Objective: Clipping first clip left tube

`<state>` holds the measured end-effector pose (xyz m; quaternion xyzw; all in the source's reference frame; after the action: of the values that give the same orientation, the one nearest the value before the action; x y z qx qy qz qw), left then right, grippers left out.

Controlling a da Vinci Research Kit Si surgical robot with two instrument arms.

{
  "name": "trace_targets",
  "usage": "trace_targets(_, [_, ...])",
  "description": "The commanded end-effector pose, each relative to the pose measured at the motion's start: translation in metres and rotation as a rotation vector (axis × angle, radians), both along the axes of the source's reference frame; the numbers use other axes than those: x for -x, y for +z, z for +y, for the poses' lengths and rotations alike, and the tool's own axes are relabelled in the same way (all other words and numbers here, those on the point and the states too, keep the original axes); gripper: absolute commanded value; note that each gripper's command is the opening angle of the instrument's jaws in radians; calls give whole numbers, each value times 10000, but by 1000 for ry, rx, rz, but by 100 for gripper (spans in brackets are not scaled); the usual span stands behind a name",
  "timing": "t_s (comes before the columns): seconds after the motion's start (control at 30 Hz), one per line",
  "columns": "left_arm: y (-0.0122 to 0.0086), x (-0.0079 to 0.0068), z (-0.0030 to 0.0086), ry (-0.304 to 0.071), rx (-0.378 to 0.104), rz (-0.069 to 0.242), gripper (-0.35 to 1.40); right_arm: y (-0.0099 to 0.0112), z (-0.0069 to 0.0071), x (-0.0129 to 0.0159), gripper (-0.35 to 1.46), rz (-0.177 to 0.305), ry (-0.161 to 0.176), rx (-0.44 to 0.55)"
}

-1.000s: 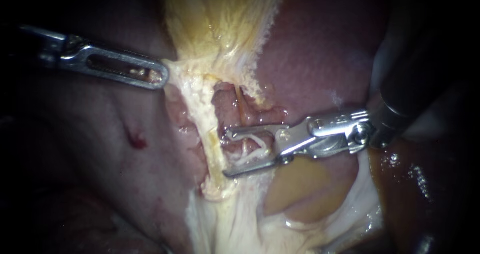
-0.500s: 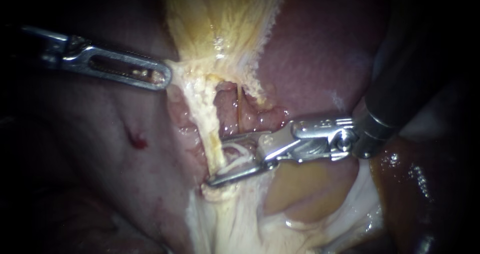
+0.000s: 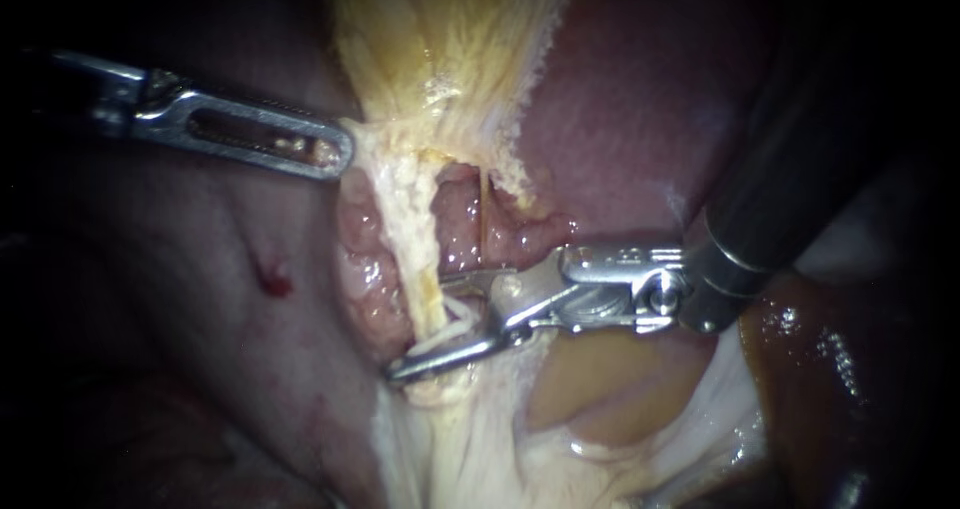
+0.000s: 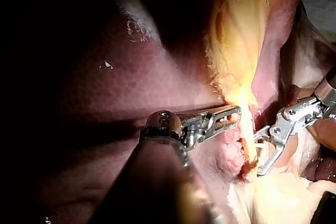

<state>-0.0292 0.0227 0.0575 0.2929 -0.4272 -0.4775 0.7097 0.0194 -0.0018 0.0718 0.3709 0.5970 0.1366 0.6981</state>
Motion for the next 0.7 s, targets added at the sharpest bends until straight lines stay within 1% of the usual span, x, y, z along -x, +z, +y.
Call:
trace_targets(0.03, [1,0,0,0,0,-1,-35,-2,-1,-1,49,6,2,-9])
trace_targets(0.07, [1,0,1,1,0,-1,-35,-3,-2,-1,49,15,3,-12])
trace_targets(0.17, [3,-1,2,1,0,-1,-35,-8,-6,-3,49,37,-16,-30])
trace_targets(0.2, [3,0,2,1,0,-1,-35,-10,-8,-3,49,46,-33,-31])
trace_targets(0.33, [3,1,2,0,0,0,-35,-12,-13,-8,49,71,-76,-42])
trace_targets(0.4, [3,1,2,0,0,0,-35,-11,-17,-11,49,87,-88,-42])
trace_targets(0.53, [4,2,3,0,0,0,-35,-11,-22,-13,49,89,-95,-48])
trace_targets(0.7, [4,3,3,-1,0,0,-35,-14,-24,-13,49,93,-95,-49])
